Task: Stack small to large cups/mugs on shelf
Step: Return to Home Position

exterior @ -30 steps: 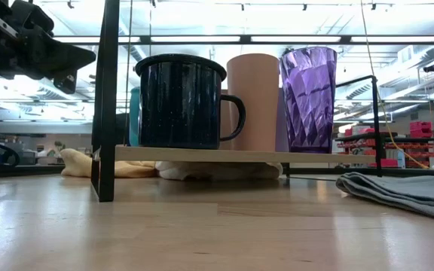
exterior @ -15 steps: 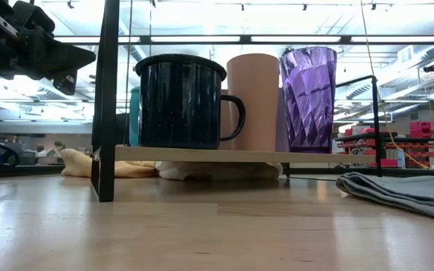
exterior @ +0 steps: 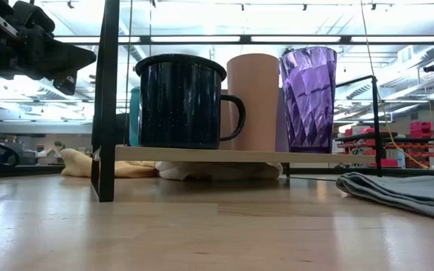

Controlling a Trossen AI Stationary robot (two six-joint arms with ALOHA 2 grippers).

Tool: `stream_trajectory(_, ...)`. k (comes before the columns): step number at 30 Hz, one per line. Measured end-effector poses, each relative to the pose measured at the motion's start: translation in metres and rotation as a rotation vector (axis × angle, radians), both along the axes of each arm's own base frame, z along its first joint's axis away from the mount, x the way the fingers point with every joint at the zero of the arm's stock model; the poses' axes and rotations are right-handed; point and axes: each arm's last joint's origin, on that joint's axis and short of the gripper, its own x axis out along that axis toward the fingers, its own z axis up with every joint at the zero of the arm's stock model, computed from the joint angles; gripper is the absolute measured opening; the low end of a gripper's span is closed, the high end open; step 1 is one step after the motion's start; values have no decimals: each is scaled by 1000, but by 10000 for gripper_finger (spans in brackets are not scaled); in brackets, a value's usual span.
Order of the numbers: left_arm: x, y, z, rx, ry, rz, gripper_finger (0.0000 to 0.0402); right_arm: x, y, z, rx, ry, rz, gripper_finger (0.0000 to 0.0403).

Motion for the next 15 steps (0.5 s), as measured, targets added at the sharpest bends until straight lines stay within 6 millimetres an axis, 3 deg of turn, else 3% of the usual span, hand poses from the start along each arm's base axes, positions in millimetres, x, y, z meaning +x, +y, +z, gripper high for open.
stream_trajectory(6,0,0,0,0,0,0,26,-35,-11,-12,-111,48,49,169)
stream_trajectory(11,0,0,0,0,0,0,24,-62,-17,-46,-118,44,139,169)
stream_trajectory(15,0,0,0,0,0,0,32,-88,-21,-73,-85,-156,289,169)
